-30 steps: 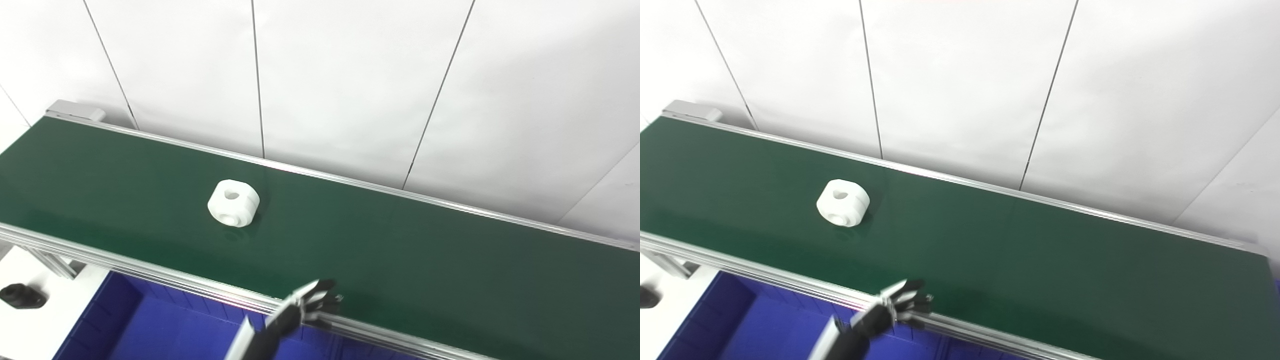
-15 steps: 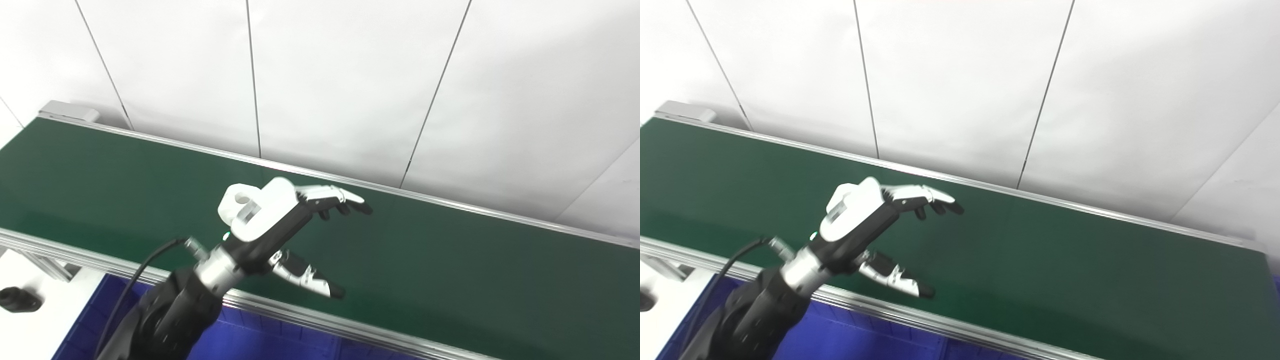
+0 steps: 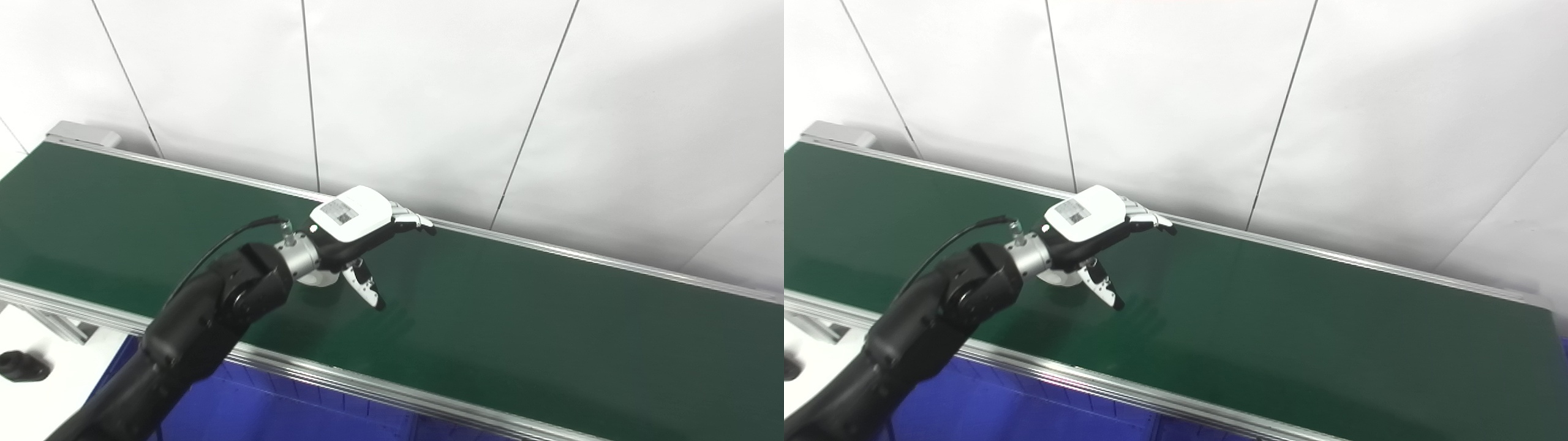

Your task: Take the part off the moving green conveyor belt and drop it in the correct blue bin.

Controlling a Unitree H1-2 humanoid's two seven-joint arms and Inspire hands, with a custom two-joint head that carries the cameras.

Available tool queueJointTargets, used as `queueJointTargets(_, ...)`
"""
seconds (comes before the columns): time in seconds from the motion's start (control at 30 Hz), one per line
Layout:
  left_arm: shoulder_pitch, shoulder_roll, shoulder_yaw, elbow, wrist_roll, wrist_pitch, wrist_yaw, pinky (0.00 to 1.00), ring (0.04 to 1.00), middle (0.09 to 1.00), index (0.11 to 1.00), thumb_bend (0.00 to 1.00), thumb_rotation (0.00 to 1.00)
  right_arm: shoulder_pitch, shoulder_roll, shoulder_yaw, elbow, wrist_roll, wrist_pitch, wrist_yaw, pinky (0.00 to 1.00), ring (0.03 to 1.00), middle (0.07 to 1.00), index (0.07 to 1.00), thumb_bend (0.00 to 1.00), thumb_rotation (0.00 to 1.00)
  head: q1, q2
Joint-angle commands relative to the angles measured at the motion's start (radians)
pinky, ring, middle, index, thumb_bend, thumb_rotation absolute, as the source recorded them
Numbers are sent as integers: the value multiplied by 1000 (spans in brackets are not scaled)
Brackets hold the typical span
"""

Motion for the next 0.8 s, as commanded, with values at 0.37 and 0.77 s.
queueJointTargets(0.37,-109,15,-71,200,82,7,52,803,809,813,806,1000,205,24,6,11,-35,-2,-25,8,1000,1000,1000,1000,779,1000,-5,13)
queueJointTargets(0.77,-120,48,-105,177,93,56,-85,770,792,793,776,1000,210,35,4,20,-45,4,-28,10,1000,1000,1000,1000,772,1000,-5,26)
